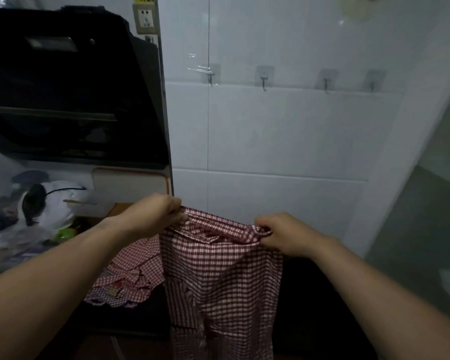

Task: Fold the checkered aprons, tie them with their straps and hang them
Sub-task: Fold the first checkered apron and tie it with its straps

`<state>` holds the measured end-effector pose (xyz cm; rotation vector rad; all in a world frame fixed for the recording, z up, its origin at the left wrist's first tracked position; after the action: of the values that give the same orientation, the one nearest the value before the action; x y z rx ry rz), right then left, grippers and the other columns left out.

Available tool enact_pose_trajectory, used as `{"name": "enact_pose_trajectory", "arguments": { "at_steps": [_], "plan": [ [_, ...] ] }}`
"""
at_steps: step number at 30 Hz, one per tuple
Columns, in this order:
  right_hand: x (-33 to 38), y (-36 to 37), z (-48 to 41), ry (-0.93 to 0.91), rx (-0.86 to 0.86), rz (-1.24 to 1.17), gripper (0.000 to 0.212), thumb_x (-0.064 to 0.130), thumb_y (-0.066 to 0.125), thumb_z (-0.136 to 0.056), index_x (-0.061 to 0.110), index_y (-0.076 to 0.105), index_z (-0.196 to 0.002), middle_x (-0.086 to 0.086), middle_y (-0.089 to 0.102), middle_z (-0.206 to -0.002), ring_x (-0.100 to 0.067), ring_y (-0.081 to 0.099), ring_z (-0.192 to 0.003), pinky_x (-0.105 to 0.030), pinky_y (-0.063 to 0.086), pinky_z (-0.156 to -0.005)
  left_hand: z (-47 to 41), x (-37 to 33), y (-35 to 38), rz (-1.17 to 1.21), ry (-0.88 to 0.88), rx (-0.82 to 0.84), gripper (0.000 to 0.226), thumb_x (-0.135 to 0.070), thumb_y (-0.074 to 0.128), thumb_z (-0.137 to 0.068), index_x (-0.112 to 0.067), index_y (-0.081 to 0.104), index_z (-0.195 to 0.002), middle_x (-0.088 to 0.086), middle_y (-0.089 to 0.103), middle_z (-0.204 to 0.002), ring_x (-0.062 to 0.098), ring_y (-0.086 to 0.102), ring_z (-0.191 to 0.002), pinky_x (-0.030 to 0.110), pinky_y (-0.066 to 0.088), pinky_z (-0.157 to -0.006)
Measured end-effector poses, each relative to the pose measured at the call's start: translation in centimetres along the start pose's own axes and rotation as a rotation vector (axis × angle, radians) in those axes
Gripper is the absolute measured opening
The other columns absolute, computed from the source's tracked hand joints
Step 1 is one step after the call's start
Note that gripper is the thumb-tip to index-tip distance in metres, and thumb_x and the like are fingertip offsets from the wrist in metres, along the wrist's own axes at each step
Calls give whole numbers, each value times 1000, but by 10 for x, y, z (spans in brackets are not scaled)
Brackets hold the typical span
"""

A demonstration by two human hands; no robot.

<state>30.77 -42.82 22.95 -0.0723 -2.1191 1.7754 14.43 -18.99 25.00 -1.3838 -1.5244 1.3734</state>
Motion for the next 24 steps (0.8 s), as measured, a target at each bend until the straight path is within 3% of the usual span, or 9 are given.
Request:
{"name": "enact_pose_trajectory", "arguments": {
  "at_steps": [4, 7, 9, 11, 14, 15, 17, 20, 24],
  "plan": [
    [0, 13, -1, -18, -59, -45, 18, 12, 67, -83, 22, 56, -72, 3, 60, -74, -16, 59, -76, -36, 40, -67, 6, 6, 9, 6, -40, 9, 31, -57, 58, -98, -31, 61, -82, -12, 58, -85, 12, 58, -79, 29, 40, -61],
    [10, 8, -8, -31, -161, -113, 18, 21, 63, -83, 25, 52, -70, 8, 56, -70, -12, 56, -72, -33, 37, -64, 7, -19, 22, -58, 72, -14, 51, -81, 43, -92, -39, 67, -108, -15, 54, -128, 10, 49, -121, 36, 43, -102],
    [23, 3, -16, -74, -173, -118, 16, 20, 66, -85, 20, 56, -72, 4, 61, -73, -13, 58, -74, -33, 40, -66, 3, -57, 37, -21, 214, -11, 58, -87, 44, -87, -43, 59, -121, -14, 36, -160, 13, 27, -150, 45, 23, -124],
    [39, -2, -23, -148, -168, -132, 11, 16, 72, -86, 20, 65, -79, 1, 69, -81, -5, 59, -78, -25, 43, -69, -8, -93, 49, 52, 329, 2, 60, -78, 57, -86, -41, 55, -133, -12, 28, -168, 11, 12, -158, 45, 5, -129],
    [50, -13, -26, -199, -163, -133, 8, 18, 74, -87, 26, 70, -85, 0, 70, -85, -7, 62, -82, -20, 43, -72, -30, -107, 58, 369, 289, 120, 46, -47, 72, -86, -35, 63, -130, -13, 63, -142, 4, 44, -143, 43, 5, -129],
    [48, -16, -24, -182, -175, -128, 13, 22, 72, -87, 29, 64, -80, 2, 65, -80, -13, 62, -79, -27, 43, -70, -32, -107, 58, 481, 270, 156, 31, -39, 73, -87, -30, 69, -116, -12, 74, -120, 5, 62, -123, 46, 21, -128],
    [35, -20, -17, -91, -211, -182, 14, 25, 66, -85, 31, 57, -76, 10, 60, -74, -11, 60, -75, -31, 43, -67, -33, -107, 58, 669, 228, 163, 12, -27, 74, -91, -18, 71, -99, -9, 73, -90, 6, 67, -85, 45, 55, -97],
    [-2, -12, -2, 152, -261, -441, 11, 32, 64, -78, 27, 68, -87, 12, 71, -82, -5, 66, -82, -32, 52, -78, -31, -103, 51, 774, 126, 53, 21, -29, 72, -98, -9, 69, -93, -1, 68, -81, 8, 58, -75, 40, 54, -73],
    [-30, 18, 14, 256, -93, -648, 21, 20, 79, -85, 21, 78, -105, 10, 79, -104, -9, 73, -101, -32, 55, -98, -24, -95, 38, 858, 36, 6, 21, -27, 67, -102, -8, 68, -94, 16, 72, -93, 19, 68, -83, 39, 56, -76]
  ]
}}
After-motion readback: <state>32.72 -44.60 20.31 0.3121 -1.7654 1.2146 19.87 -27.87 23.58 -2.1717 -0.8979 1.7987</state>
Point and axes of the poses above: each hand's wrist, its own z-axis away from the middle knuckle, its own y-axis out of the palm, x = y × z, the point moved 7 cm from there along -z, towards the middle knuckle
